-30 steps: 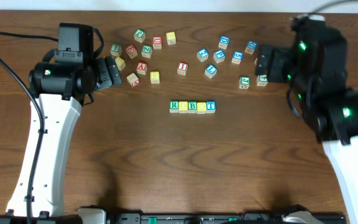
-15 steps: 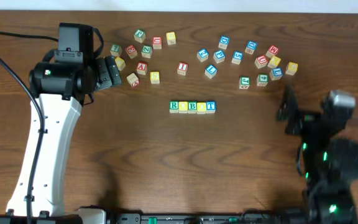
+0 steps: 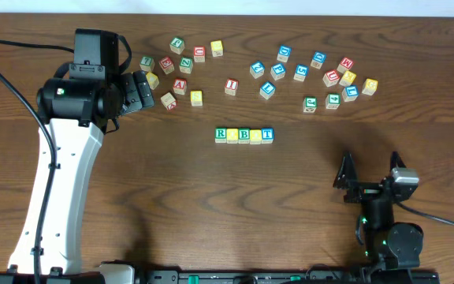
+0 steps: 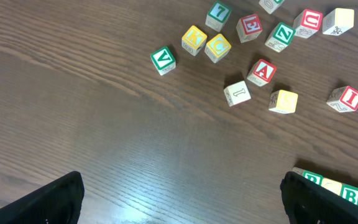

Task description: Spell out ROBOT

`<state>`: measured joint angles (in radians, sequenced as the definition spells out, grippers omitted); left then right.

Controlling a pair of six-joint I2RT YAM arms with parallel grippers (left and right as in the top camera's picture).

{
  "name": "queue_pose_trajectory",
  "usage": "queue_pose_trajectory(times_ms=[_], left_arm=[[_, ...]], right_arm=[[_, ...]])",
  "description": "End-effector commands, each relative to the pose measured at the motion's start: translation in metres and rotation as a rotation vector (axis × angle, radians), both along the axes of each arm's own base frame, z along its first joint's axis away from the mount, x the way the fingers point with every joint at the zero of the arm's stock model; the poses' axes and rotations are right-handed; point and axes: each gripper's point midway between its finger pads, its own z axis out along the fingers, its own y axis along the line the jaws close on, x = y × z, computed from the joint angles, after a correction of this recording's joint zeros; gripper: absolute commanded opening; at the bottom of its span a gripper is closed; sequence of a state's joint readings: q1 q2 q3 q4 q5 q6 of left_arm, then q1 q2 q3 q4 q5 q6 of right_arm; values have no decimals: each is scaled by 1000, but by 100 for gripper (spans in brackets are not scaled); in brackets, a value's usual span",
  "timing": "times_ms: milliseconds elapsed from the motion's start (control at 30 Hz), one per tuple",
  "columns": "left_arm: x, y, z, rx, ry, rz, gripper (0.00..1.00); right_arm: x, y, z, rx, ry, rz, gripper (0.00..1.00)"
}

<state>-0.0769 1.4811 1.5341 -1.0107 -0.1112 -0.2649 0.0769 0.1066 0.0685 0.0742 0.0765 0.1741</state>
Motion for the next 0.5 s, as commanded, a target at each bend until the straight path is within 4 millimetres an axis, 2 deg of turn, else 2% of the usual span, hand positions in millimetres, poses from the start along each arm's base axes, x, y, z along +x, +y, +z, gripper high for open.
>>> queue_pose_trajectory(times_ms=[0,333,467], left_arm=[[3,2,7,9,-19,8,99],[3,2,7,9,-20,8,100],[3,2,7,9,-19,8,100]], right_arm=[[-3,3,-8,-7,-6,23,99],[-5,10,-46,-10,115,63,99],[-5,11,-45,-10,111,69,99]])
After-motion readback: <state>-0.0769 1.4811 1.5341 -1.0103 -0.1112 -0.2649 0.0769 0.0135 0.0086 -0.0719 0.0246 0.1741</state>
